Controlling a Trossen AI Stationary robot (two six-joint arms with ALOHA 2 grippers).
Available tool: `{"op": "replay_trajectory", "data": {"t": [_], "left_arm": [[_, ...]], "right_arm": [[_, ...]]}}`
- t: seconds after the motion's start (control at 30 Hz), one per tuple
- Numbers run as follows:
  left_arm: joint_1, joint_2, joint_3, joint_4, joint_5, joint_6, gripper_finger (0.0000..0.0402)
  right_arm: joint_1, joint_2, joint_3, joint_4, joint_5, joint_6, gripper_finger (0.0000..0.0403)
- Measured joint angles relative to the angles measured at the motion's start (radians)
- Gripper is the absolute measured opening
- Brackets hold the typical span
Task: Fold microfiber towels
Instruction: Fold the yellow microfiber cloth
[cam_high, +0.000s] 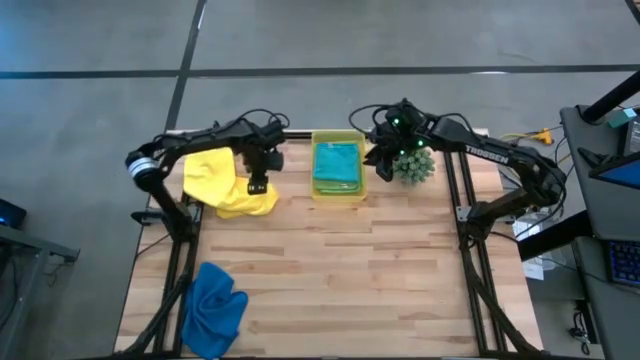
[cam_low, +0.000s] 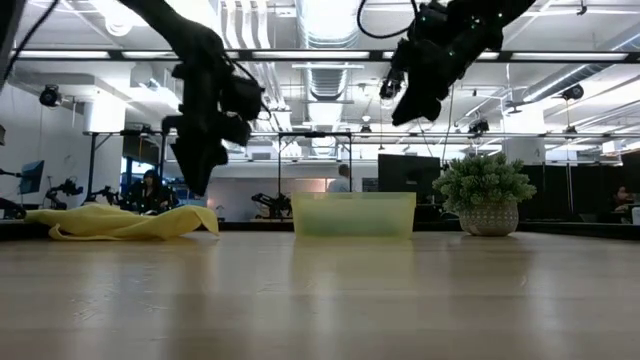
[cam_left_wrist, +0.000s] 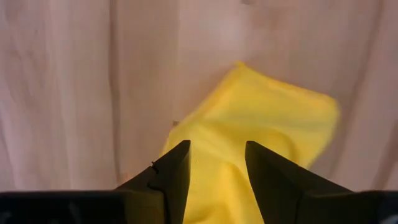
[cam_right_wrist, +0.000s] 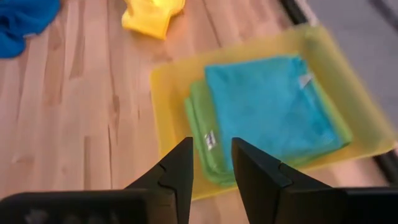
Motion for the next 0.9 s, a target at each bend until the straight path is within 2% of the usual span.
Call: {"op": "replay_trajectory", "data": {"t": [0.17, 0.33, 0.43, 0.57, 0.7, 0.9], "left_arm": [[0.006, 0.098, 0.078, -0.014, 0.001, 0.093, 0.0134], [0.0, 0.189, 0.162, -0.098, 0.026, 0.209, 0.0134], [0.002, 0.227, 0.184, -0.102, 0.104, 0.222, 0.0134], [0.002, 0.275, 0.218, -0.112, 0.123, 0.228, 0.0134], [0.002, 0.302, 0.234, -0.177, 0.192, 0.228, 0.0134], [0.0, 0.325, 0.21, -0.233, 0.198, 0.225, 0.0134]], "right_arm": [[0.01, -0.007, -0.064, -0.001, -0.019, 0.025, 0.0096], [0.018, -0.039, -0.111, 0.001, -0.028, 0.035, 0.0088], [0.018, -0.069, -0.132, 0.0, -0.029, 0.035, 0.0084], [0.018, -0.123, -0.148, 0.001, -0.026, 0.034, 0.0081], [0.018, -0.171, -0.151, 0.0, -0.025, 0.035, 0.0081], [0.018, -0.219, -0.151, 0.002, -0.015, 0.039, 0.0083]]}}
